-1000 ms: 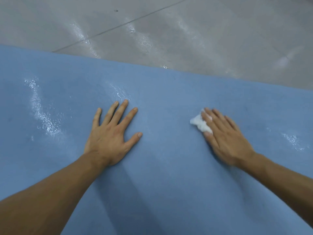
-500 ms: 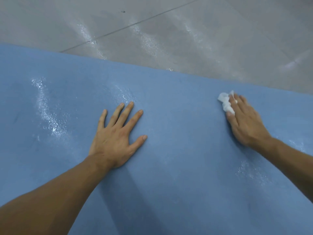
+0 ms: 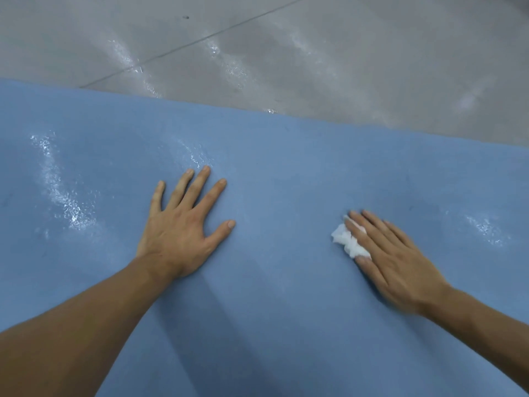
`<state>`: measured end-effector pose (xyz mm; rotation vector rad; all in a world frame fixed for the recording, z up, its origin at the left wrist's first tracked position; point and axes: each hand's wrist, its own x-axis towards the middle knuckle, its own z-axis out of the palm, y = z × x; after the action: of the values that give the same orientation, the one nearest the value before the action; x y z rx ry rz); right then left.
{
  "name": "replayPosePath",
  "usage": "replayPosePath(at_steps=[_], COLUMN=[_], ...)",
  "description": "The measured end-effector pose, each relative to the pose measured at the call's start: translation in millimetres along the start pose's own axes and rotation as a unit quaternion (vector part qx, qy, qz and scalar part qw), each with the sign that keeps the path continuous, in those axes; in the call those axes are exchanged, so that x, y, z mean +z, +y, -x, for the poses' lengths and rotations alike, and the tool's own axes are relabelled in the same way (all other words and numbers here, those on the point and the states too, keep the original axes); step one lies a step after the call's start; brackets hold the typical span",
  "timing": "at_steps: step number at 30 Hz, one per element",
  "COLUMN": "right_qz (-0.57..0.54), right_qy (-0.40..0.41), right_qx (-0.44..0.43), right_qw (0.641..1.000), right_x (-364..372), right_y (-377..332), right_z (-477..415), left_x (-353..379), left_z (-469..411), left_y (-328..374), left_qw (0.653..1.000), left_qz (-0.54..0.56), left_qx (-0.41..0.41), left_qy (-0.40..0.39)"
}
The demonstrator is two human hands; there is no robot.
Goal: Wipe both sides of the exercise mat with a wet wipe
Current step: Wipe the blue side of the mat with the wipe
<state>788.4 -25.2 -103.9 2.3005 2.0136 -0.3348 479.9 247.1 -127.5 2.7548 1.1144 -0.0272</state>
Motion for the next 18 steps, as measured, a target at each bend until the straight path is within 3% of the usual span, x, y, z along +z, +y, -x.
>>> replayPosePath(at_steps=[7, 11, 18], right_qz=[-0.081, -0.096, -0.088], right_qy=[0.030, 0.046, 0.020], right_qx=[0.151, 0.189, 0.023], right_qw=[0.985, 0.976, 0.996], right_x=[-19.6, -32.5, -20.6], right_y=[34.7, 35.3, -31.3], right_z=[-125.1, -187.1, -167.6], left_x=[0.7, 1.4, 1.5], left_z=[-0.6, -0.7, -0.2], left_y=[-0.1, -0.8, -0.9], left_qw=[1.000, 1.000, 1.000], left_qz=[0.000, -0.003, -0.008], left_qx=[0.002, 0.002, 0.002], left_qy=[0.001, 0.002, 0.003])
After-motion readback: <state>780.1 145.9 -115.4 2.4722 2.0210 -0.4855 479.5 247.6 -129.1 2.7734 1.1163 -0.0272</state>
